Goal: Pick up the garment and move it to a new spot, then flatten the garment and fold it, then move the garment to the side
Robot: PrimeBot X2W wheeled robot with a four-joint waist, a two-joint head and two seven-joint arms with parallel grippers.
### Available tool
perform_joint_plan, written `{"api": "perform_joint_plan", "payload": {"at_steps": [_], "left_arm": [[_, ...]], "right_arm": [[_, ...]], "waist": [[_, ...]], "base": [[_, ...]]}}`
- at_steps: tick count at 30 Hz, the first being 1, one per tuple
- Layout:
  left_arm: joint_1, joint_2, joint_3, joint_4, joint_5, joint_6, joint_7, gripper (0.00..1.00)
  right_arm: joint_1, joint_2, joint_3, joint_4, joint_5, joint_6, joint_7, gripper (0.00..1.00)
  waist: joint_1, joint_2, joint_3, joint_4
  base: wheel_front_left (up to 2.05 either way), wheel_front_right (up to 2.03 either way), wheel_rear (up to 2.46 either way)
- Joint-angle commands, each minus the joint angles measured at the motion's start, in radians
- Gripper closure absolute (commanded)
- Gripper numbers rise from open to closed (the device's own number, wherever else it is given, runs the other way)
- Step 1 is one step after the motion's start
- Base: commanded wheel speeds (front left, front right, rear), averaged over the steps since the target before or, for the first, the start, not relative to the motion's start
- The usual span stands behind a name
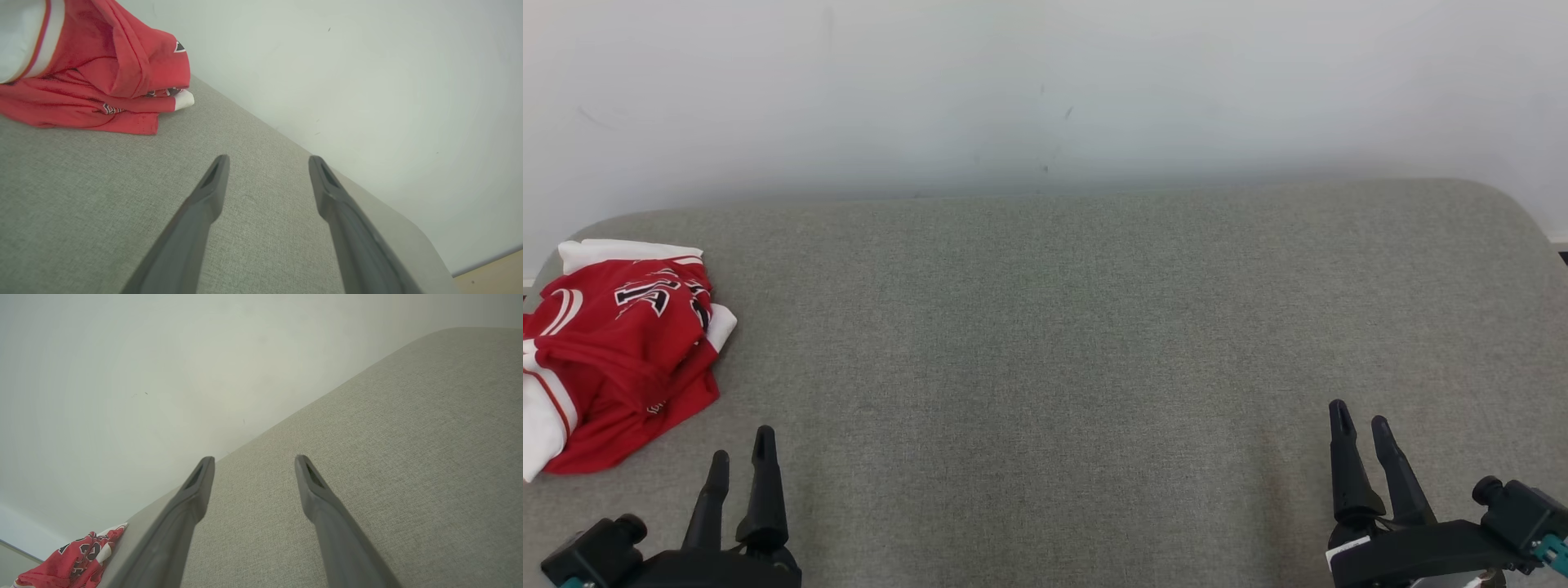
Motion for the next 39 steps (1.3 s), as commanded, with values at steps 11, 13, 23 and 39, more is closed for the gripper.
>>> {"api": "perform_joint_plan", "payload": {"at_steps": [11,13,23,39], "left_arm": [[0.011,0.032,-0.032,-0.028,0.149,0.019,-0.039,0.0],[0.015,0.036,-0.037,-0.03,0.172,0.024,-0.044,0.0],[0.024,0.045,-0.05,-0.044,0.266,0.038,-0.07,0.0],[0.032,0.058,-0.056,-0.059,0.402,0.052,-0.105,0.0]], "right_arm": [[0.009,-0.004,0.02,-0.019,-0.166,-0.001,-0.038,0.0],[0.012,-0.004,0.023,-0.018,-0.191,-0.001,-0.044,0.0],[0.018,-0.005,0.036,-0.027,-0.306,-0.001,-0.07,0.0],[0.028,-0.005,0.053,-0.046,-0.461,-0.001,-0.105,0.0]], "waist": [[0.0,0.0,-0.006,0.003],[0.0,0.0,-0.008,0.003],[0.0,0.0,-0.006,0.008],[0.0,0.0,-0.001,0.013]], "base": [[0.0,0.0,0.0],[0.0,0.0,0.0],[0.0,0.0,0.0],[0.0,0.0,0.0]]}}
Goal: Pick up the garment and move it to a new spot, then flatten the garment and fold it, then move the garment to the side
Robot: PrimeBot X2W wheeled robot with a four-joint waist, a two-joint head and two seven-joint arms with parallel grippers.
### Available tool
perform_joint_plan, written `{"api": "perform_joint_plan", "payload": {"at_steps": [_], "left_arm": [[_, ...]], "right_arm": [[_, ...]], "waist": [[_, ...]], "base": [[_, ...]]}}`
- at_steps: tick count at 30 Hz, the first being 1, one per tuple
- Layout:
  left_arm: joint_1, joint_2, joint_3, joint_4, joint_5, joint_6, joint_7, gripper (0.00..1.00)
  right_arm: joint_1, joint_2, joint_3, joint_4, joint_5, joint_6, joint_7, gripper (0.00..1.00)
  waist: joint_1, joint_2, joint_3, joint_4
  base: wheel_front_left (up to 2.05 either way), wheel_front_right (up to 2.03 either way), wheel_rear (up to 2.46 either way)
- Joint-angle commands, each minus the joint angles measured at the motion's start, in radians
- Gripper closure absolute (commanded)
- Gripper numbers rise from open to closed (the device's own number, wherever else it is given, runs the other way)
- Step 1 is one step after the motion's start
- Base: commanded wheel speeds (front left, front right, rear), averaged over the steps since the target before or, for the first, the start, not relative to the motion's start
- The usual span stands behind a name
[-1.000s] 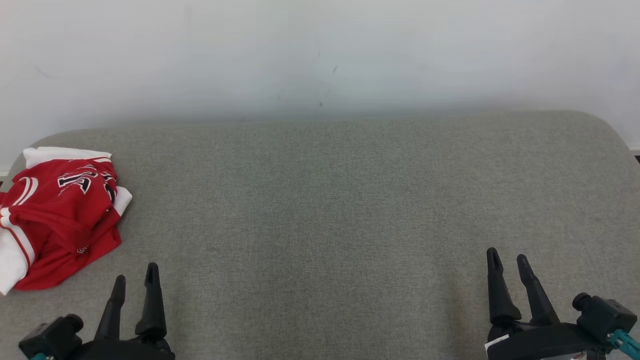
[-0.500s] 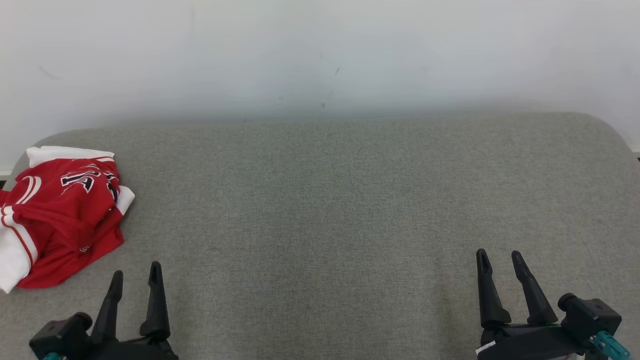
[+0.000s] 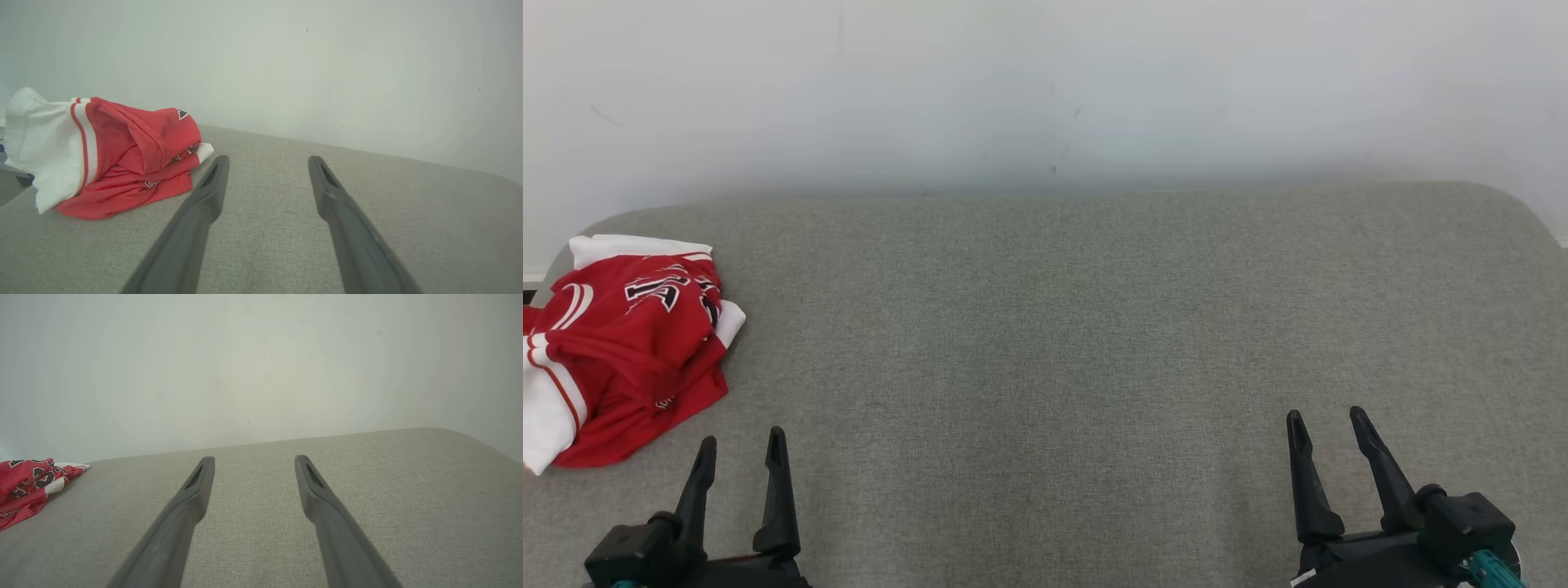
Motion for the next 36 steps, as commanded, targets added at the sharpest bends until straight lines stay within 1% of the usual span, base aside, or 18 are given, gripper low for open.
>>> {"api": "perform_joint_plan", "payload": {"at_steps": [1,7,13,17,21,23,25,33,36], "left_arm": [[0.003,0.008,0.0,-0.009,0.026,0.0,-0.009,0.0],[0.008,0.008,0.001,-0.008,0.071,-0.001,-0.022,0.0],[0.017,0.003,0.008,-0.017,0.111,-0.006,-0.034,0.0],[0.024,-0.002,0.016,-0.021,0.126,-0.017,-0.042,0.0],[0.027,-0.007,0.028,-0.026,0.148,-0.029,-0.049,0.0],[0.03,-0.009,0.034,-0.027,0.161,-0.034,-0.054,0.0],[0.032,-0.012,0.039,-0.029,0.176,-0.038,-0.056,0.0],[0.042,-0.025,0.054,-0.02,0.227,-0.06,-0.073,0.0],[0.044,-0.029,0.055,-0.011,0.213,-0.069,-0.07,0.0]], "right_arm": [[0.001,-0.004,0.003,-0.011,-0.029,-0.002,-0.01,0.0],[0.006,-0.004,0.008,-0.015,-0.086,-0.002,-0.022,0.0],[0.016,-0.004,0.003,-0.023,-0.117,-0.002,-0.035,0.0],[0.022,-0.004,-0.012,-0.028,-0.115,-0.002,-0.042,0.0],[0.029,-0.004,-0.033,-0.031,-0.075,-0.002,-0.049,0.0],[0.032,-0.004,-0.036,-0.031,-0.084,-0.002,-0.054,0.0],[0.034,-0.004,-0.041,-0.026,-0.063,-0.002,-0.056,0.0],[0.041,-0.004,-0.026,-0.005,-0.058,-0.002,-0.072,0.0],[0.041,-0.004,-0.024,0.0,-0.044,-0.002,-0.07,0.0]], "waist": [[0.0,-0.0001,0.0,0.001],[0.0,-0.0001,-0.005,0.003],[0.0,-0.0001,-0.01,0.006],[0.0,-0.0001,-0.011,0.007],[0.0,-0.0001,-0.01,0.008],[0.0,-0.0001,-0.009,0.008],[0.0,-0.0001,-0.009,0.007],[0.0,-0.0001,-0.012,0.009],[0.0,-0.0001,-0.013,0.009]], "base": [[0.0,0.0,0.0],[0.0,0.0,0.0],[0.0,0.0,0.0],[0.0,0.0,0.0],[0.0,0.0,0.0],[0.0,0.0,0.0],[0.0,0.0,0.0],[0.0,0.0,0.0],[0.0,0.0,0.0]]}}
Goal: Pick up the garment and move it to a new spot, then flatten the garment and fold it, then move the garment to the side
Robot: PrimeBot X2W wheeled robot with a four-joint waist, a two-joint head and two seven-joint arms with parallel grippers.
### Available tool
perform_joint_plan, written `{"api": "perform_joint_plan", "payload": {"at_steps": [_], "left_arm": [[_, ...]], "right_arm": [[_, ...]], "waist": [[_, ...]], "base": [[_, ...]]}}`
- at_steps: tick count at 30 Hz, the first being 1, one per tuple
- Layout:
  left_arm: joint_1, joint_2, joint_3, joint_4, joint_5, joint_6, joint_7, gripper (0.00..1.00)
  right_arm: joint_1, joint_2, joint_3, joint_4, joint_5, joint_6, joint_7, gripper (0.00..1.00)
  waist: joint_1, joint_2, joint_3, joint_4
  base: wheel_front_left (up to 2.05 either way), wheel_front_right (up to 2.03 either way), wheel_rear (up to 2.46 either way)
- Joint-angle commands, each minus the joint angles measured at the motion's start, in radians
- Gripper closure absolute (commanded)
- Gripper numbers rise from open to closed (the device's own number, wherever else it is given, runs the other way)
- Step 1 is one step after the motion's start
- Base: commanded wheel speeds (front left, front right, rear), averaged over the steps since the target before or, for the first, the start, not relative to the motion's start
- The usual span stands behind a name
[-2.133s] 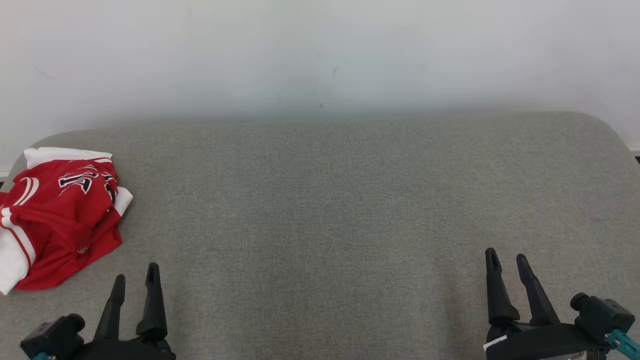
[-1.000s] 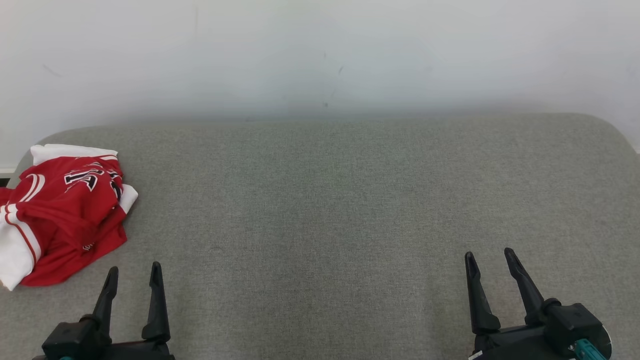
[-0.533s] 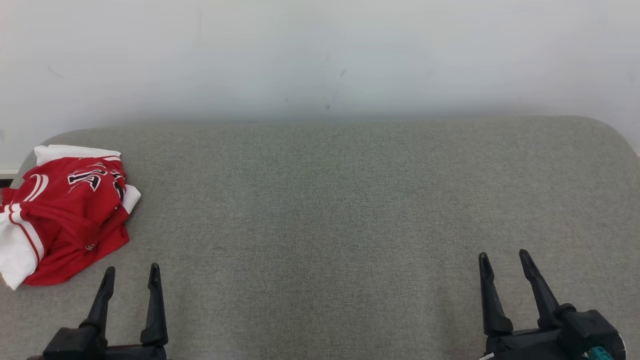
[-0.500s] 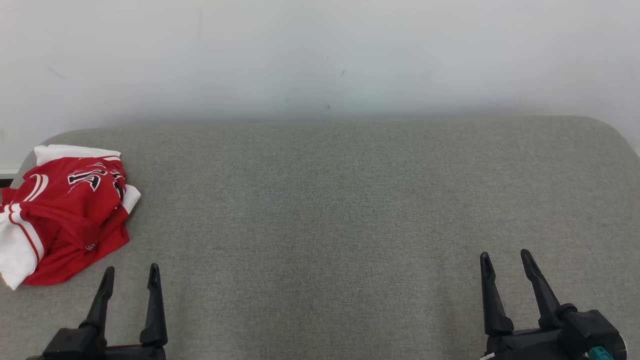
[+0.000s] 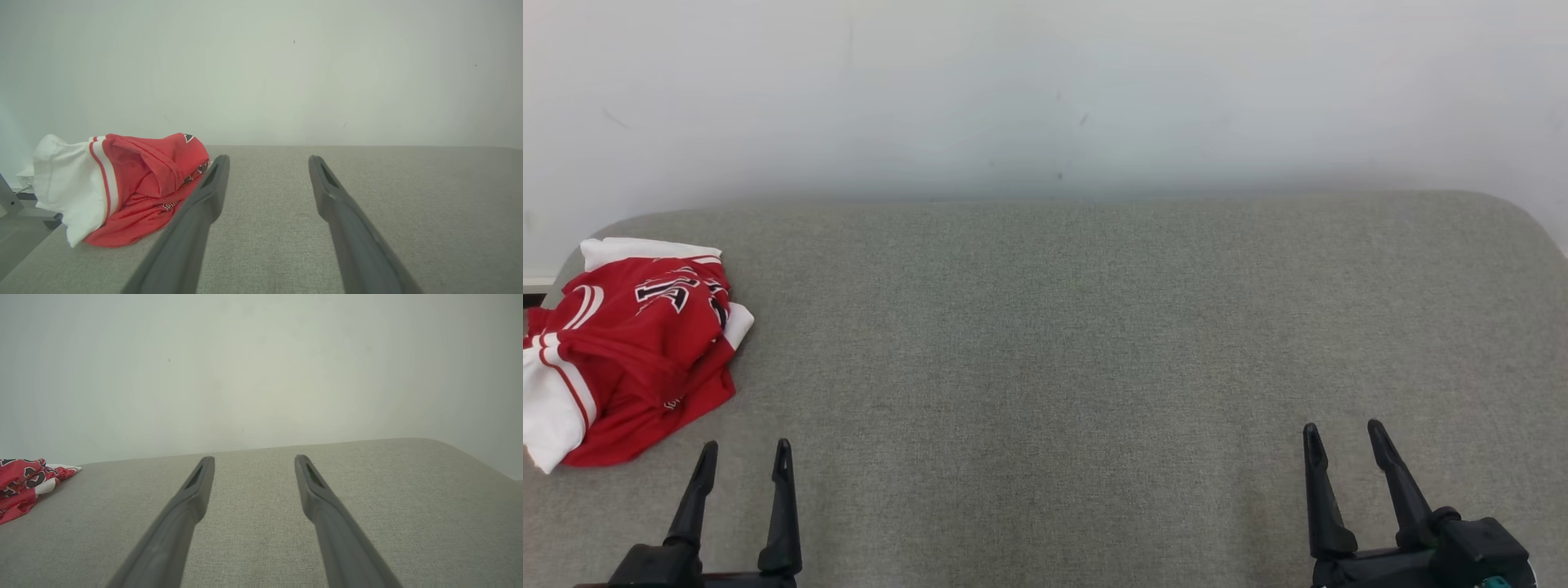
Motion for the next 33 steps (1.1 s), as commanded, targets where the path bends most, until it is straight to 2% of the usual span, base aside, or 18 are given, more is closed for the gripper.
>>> {"api": "perform_joint_plan", "payload": {"at_steps": [1,13,33], "left_arm": [[0.013,-0.001,0.003,0.003,0.004,-0.002,-0.001,0.0],[-0.003,-0.006,0.006,0.066,-0.007,-0.023,-0.001,0.0],[-0.017,-0.002,0.0,0.106,-0.02,-0.017,-0.001,0.0]], "right_arm": [[0.01,-0.003,0.002,0.005,0.004,-0.002,-0.001,0.0],[0.003,-0.003,0.016,0.042,0.018,-0.002,-0.001,0.0],[-0.003,-0.003,0.021,0.081,-0.002,-0.002,-0.001,0.0]], "waist": [[0.0,0.0,-0.001,0.0],[0.0,0.0,-0.002,0.001],[0.0,0.0,-0.006,0.011]], "base": [[0.0,0.0,0.0],[0.0,0.0,0.0],[0.0,0.0,0.0]]}}
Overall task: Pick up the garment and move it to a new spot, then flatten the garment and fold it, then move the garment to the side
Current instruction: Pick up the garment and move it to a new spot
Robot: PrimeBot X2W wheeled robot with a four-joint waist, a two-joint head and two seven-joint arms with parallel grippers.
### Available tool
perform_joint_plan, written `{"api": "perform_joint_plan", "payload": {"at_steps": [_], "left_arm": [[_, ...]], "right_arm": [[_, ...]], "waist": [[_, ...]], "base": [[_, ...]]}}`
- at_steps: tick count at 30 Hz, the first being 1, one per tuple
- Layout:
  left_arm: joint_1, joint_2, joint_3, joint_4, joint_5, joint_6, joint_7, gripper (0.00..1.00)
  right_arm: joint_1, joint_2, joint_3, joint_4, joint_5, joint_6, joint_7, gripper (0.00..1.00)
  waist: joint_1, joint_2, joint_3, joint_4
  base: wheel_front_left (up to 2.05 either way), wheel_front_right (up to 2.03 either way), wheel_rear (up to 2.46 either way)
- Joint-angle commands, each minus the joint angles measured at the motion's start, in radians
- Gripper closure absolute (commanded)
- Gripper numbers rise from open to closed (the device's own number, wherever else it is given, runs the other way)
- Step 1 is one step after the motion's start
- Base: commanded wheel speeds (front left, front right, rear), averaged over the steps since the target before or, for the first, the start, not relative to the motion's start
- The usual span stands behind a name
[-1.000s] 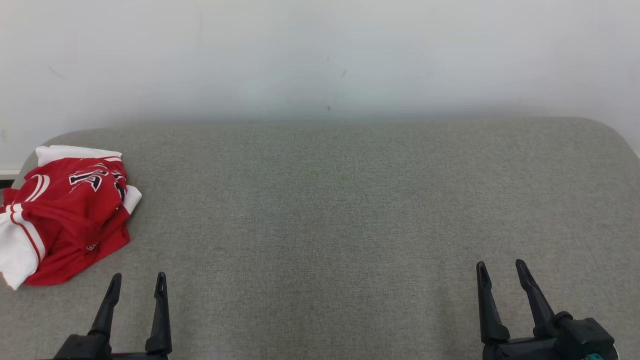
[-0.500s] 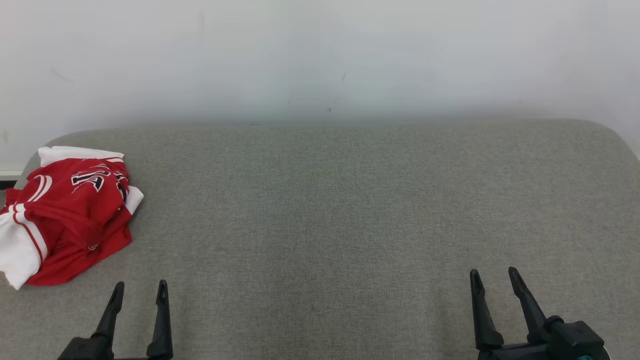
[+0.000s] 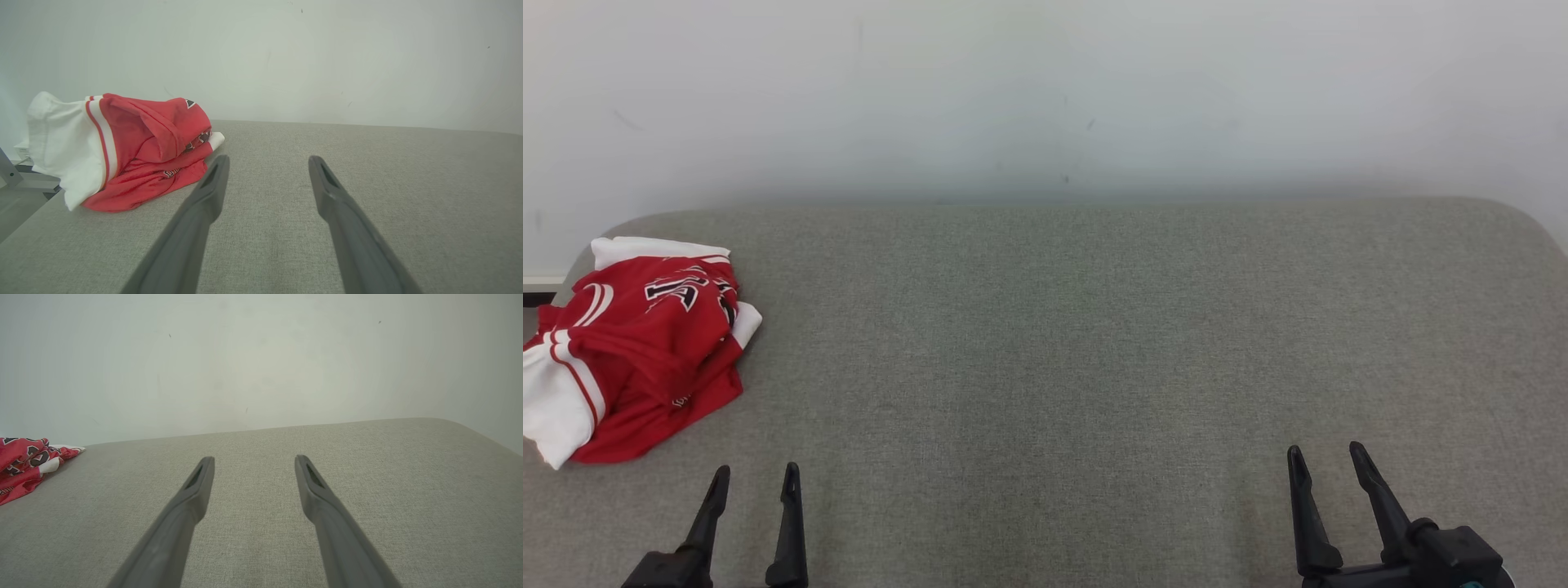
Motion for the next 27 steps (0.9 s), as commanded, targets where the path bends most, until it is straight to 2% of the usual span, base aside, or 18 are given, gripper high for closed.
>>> {"api": "perform_joint_plan", "payload": {"at_steps": [1,8,13,27], "left_arm": [[-0.011,0.004,0.0,0.003,-0.003,0.0,-0.001,0.0],[-0.016,0.008,0.0,0.004,-0.008,-0.002,-0.001,0.0],[-0.027,0.013,-0.001,0.006,-0.011,-0.003,-0.001,0.0],[-0.071,0.008,0.011,0.005,-0.037,-0.002,-0.001,0.0]], "right_arm": [[-0.003,-0.003,-0.001,0.003,-0.006,-0.002,-0.001,0.0],[-0.004,-0.002,0.003,0.004,-0.002,-0.002,-0.001,0.0],[-0.01,-0.002,0.013,0.006,0.004,-0.002,-0.001,0.0],[-0.044,-0.002,0.008,0.014,-0.018,-0.002,0.0,0.0]], "waist": [[0.0,0.0,0.002,0.003],[0.0,0.0,0.007,0.018],[0.0,0.0,0.019,0.06],[0.0,0.0,0.072,0.309]], "base": [[0.0,0.0,0.0],[0.0,0.0,0.0],[0.0,0.0,0.0],[0.0,0.0,0.0]]}}
